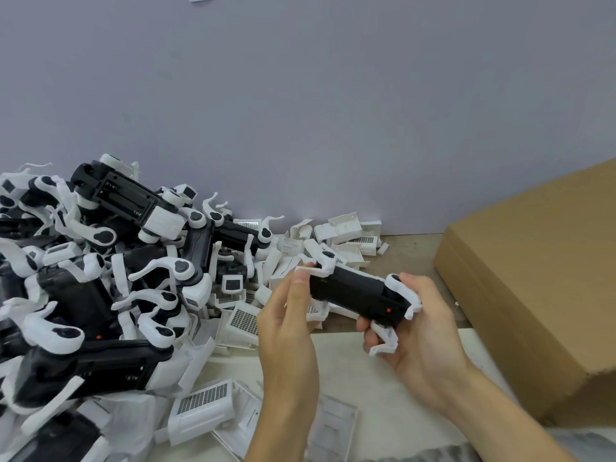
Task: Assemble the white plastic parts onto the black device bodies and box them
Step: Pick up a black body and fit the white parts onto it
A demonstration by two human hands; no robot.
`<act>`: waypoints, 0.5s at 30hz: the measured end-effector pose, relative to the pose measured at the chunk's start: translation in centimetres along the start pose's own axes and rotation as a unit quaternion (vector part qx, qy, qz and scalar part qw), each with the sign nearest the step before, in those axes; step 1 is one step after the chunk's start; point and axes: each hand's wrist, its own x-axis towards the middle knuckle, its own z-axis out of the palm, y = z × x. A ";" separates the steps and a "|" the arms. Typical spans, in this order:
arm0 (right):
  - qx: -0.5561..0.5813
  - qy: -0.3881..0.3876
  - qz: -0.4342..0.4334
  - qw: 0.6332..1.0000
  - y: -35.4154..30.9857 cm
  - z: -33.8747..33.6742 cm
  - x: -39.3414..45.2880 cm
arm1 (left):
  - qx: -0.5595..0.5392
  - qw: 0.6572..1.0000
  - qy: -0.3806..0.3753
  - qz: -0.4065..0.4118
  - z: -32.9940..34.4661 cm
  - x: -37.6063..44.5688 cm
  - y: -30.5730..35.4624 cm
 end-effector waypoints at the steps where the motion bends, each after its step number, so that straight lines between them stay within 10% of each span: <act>1: -0.001 -0.002 -0.002 1.000 -0.1 -0.1 0.0 | -0.012 1.000 0.008 -0.007 -0.1 0.0 -0.2; 15: -0.324 -0.166 -0.198 0.910 -3.5 -2.6 -0.5 | -0.059 0.993 0.061 -0.086 -1.4 1.5 -0.2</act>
